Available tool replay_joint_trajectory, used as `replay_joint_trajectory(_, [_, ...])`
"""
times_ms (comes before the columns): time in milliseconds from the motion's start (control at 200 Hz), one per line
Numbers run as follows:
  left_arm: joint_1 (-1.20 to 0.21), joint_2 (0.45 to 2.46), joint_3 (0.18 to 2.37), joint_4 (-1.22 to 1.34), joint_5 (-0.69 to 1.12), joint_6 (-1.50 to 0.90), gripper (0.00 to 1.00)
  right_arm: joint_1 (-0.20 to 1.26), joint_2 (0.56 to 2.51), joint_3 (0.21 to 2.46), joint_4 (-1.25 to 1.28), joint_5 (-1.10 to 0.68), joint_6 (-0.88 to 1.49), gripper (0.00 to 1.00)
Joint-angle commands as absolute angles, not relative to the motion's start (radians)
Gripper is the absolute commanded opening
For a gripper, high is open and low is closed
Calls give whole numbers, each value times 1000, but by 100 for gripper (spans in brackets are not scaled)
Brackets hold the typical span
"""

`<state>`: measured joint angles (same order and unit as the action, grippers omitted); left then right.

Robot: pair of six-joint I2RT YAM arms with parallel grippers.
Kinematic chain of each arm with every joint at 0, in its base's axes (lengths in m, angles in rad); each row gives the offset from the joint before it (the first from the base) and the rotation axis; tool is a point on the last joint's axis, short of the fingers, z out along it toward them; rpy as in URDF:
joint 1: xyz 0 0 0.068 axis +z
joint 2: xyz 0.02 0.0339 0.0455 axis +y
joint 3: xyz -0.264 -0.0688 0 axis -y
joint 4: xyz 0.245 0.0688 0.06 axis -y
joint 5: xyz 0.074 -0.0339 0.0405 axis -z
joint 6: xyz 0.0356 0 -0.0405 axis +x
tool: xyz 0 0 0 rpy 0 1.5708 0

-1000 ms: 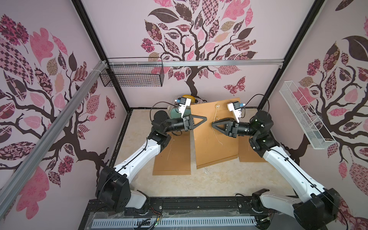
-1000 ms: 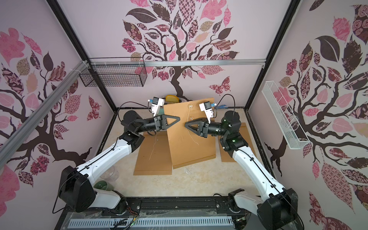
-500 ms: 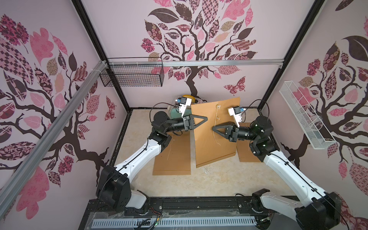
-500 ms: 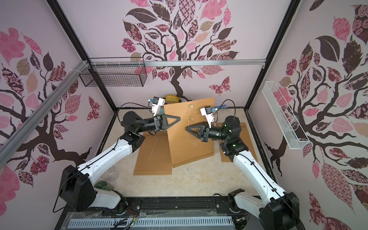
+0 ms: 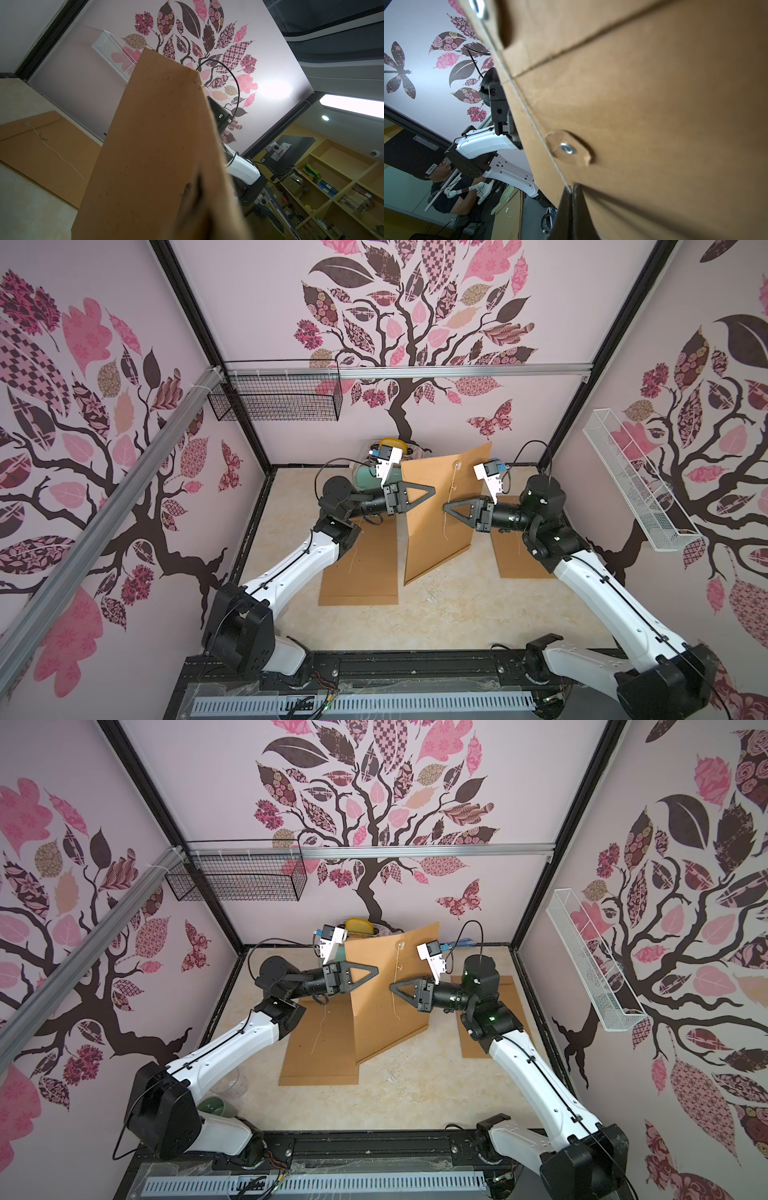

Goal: Close the mouth of the file bag
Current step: Close the file bag.

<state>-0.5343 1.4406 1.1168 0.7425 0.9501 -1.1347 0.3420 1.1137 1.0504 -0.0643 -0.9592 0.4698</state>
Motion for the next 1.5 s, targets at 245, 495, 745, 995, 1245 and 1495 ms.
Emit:
replay_joint_trajectory(245, [-543,1431,1154,746,923,-1090,0,353,1069,1024,-112,-964,467,0])
replay_joint_trajectory(495, [-547,1420,1150,735,923,-1087,0,357,1073,1065,-163,-918,478,0])
replay_joint_trajectory(745, [-558,1422,1172,645,927,-1031,0,397,1107,1244,-552,-757,307,0])
replay_joint_trajectory(995, [-558,1450,1178,624,919,-1007,0,431,1134,1356,-741,-574,217,0])
replay_joint_trajectory(1245, [-559,1468,1183,646,923,-1023,0,475,1142,1365,-742,-496,225,0])
replay_joint_trajectory(1495, [-560,1472,1184,631,923,-1015,0,507,1149,1426,-788,-420,229,0])
